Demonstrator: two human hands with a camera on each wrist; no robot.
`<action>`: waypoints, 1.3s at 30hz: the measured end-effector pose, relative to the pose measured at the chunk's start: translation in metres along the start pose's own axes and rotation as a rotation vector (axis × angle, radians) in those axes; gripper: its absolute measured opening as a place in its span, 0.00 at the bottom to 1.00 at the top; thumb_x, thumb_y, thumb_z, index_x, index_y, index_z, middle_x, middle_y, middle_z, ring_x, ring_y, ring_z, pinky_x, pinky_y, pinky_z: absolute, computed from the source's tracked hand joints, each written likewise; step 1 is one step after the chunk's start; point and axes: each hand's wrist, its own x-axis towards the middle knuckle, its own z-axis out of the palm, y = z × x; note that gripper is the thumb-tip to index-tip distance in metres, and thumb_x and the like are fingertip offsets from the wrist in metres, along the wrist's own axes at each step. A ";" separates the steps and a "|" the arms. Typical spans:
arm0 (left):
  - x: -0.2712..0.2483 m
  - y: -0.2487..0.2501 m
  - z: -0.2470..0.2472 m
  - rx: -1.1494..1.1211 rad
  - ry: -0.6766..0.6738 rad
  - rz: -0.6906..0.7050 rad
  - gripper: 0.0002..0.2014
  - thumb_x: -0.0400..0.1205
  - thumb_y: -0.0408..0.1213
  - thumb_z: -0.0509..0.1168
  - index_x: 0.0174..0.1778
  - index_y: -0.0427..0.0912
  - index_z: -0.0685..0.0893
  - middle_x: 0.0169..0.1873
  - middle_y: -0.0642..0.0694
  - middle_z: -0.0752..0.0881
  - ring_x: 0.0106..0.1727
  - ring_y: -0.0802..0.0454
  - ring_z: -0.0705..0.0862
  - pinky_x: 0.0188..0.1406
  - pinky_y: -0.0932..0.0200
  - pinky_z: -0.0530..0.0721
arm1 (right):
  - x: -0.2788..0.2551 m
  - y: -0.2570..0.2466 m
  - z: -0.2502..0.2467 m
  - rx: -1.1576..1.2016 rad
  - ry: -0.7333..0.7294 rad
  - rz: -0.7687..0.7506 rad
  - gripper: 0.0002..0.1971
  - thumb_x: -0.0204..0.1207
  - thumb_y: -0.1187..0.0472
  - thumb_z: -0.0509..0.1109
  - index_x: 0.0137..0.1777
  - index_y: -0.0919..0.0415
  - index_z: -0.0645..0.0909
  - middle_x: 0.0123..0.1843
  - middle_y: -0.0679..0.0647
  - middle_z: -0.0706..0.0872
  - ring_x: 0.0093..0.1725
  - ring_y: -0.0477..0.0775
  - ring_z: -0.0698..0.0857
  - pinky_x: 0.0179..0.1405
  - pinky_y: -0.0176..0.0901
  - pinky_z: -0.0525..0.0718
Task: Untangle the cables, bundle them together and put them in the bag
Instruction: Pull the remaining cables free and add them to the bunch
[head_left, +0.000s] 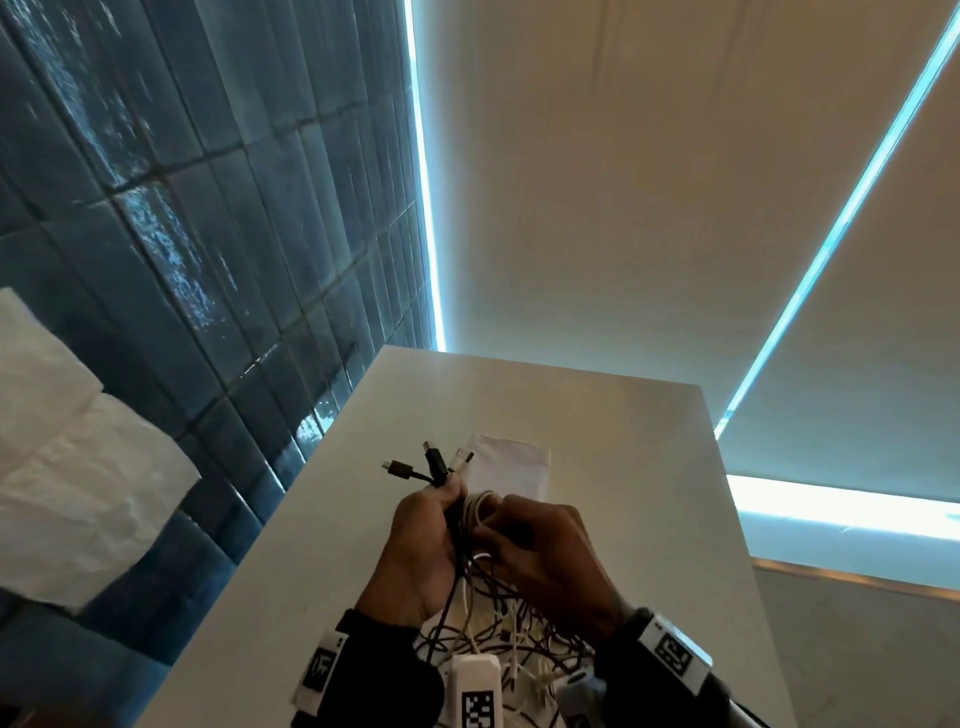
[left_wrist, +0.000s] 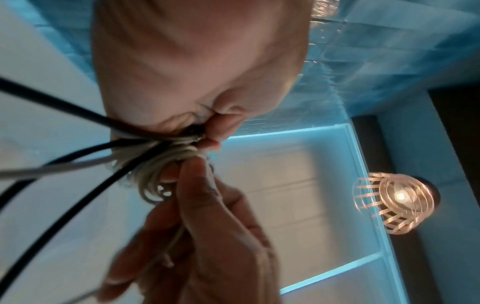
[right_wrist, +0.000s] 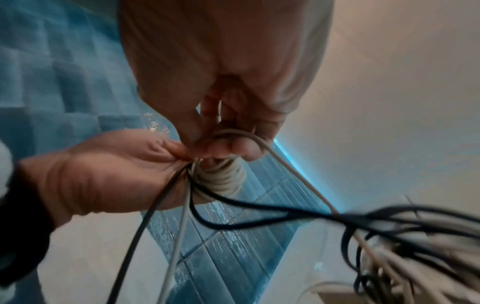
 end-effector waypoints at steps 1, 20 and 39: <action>-0.002 0.001 0.000 -0.058 -0.043 -0.014 0.17 0.88 0.37 0.52 0.35 0.37 0.77 0.21 0.44 0.80 0.23 0.50 0.80 0.28 0.57 0.82 | 0.000 0.001 0.001 0.136 0.015 0.081 0.09 0.73 0.58 0.76 0.35 0.58 0.81 0.29 0.50 0.84 0.28 0.47 0.82 0.29 0.44 0.80; -0.012 0.031 -0.015 -0.135 -0.119 0.298 0.14 0.87 0.38 0.52 0.36 0.42 0.73 0.23 0.49 0.67 0.22 0.56 0.67 0.27 0.60 0.67 | -0.036 0.076 0.015 0.424 -0.263 0.350 0.19 0.82 0.60 0.67 0.28 0.47 0.81 0.26 0.40 0.76 0.29 0.39 0.72 0.31 0.33 0.71; 0.036 -0.036 0.001 0.546 0.136 0.143 0.14 0.87 0.38 0.56 0.37 0.39 0.78 0.28 0.40 0.75 0.26 0.47 0.73 0.27 0.57 0.72 | -0.010 0.023 -0.005 0.631 0.153 0.352 0.08 0.75 0.66 0.75 0.40 0.73 0.83 0.29 0.58 0.84 0.28 0.54 0.80 0.28 0.44 0.79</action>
